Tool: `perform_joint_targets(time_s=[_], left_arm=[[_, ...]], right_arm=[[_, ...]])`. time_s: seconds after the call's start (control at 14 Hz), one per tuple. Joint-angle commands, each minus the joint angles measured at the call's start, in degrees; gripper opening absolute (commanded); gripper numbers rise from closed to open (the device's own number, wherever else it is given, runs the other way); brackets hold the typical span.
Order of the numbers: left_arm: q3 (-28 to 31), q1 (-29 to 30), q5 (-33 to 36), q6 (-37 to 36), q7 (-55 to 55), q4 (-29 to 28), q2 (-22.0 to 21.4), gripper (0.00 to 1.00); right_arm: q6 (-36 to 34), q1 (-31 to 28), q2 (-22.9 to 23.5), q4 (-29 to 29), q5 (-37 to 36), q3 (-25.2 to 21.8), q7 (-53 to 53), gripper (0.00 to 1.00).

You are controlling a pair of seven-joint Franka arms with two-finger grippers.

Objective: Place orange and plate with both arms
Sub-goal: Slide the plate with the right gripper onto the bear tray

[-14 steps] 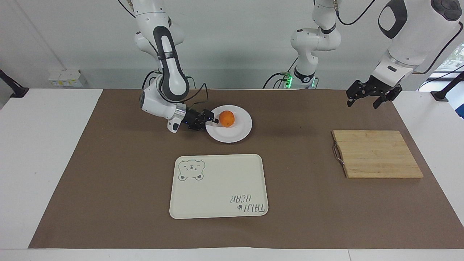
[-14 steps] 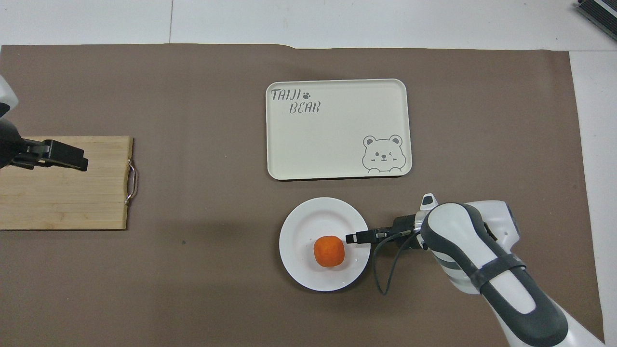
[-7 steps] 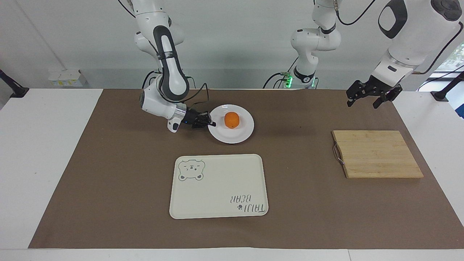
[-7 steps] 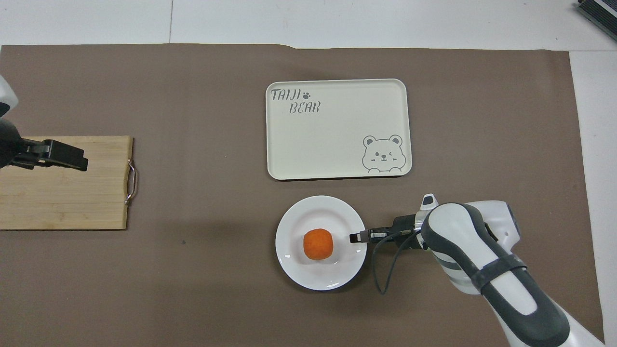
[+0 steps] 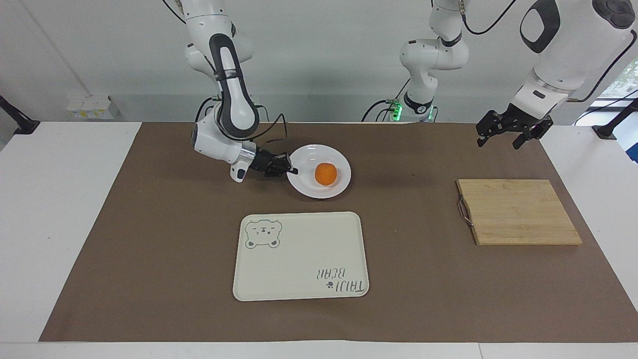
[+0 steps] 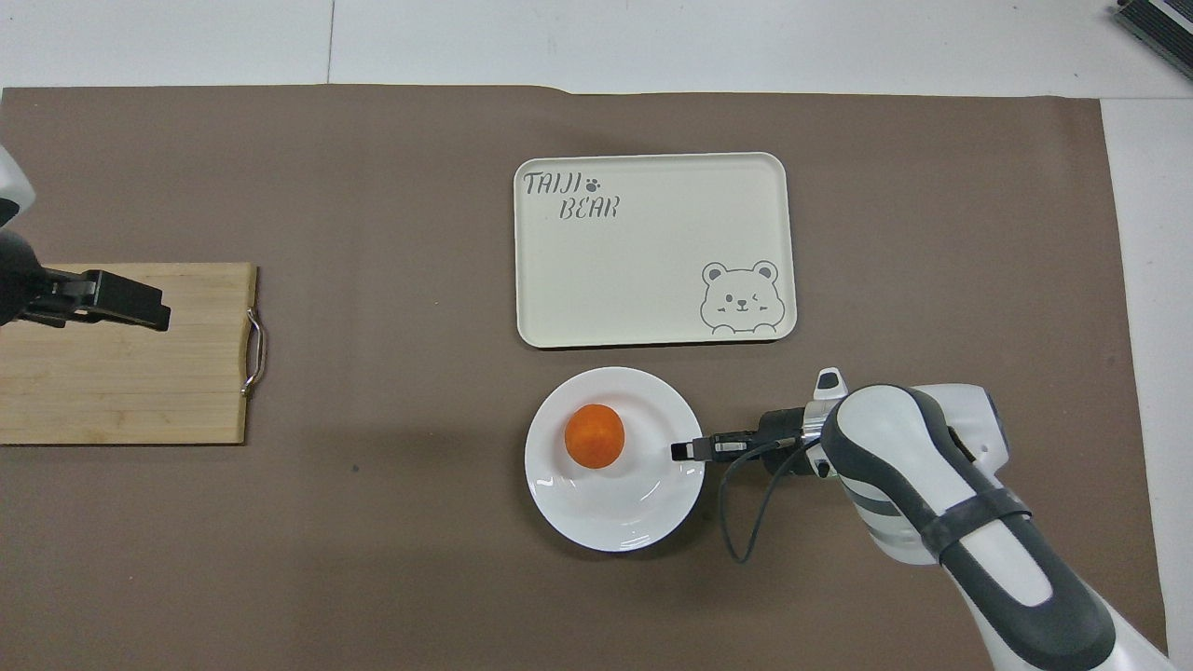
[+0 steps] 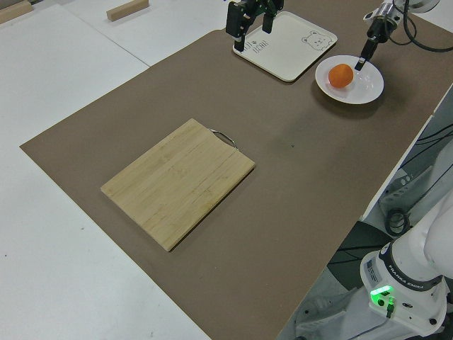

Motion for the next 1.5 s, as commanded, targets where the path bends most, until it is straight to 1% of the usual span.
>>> perform_joint_targets(time_s=[0.0, 0.28, 0.43, 0.71, 1.0, 1.14, 1.42], left_arm=[[-0.31, 0.43, 1.13, -1.60, 0.29, 1.72, 0.73, 1.00], [-0.31, 0.43, 1.13, -1.60, 0.29, 1.72, 0.73, 1.00], [-0.31, 0.43, 1.13, -1.60, 0.29, 1.72, 0.73, 1.00], [-0.31, 0.43, 1.13, -1.60, 0.29, 1.63, 0.73, 1.00], [-0.31, 0.43, 1.13, -1.60, 0.29, 1.63, 0.73, 1.00], [-0.31, 0.43, 1.13, -1.60, 0.29, 1.72, 0.73, 1.00], [-0.31, 0.43, 1.13, -1.60, 0.29, 1.72, 0.73, 1.00]], right_arm=[[-4.39, -2.50, 1.17, 3.12, 2.54, 0.09, -2.58, 0.00], [-6.86, -4.87, 5.11, 10.93, 4.73, 0.01, -1.27, 0.00], [-6.87, -5.41, 7.84, 15.85, 4.74, 0.01, 2.85, 0.00], [-6.52, -6.37, 12.67, 25.96, 2.37, -0.26, 10.85, 0.00], [-6.52, -7.34, 18.47, 37.47, -3.08, -0.34, 21.31, 0.00], [-6.17, -7.43, 20.06, 39.77, -4.05, -0.43, 23.87, 0.00], [-5.82, -8.57, 25.59, 44.42, -4.32, -0.43, 23.88, 0.00]])
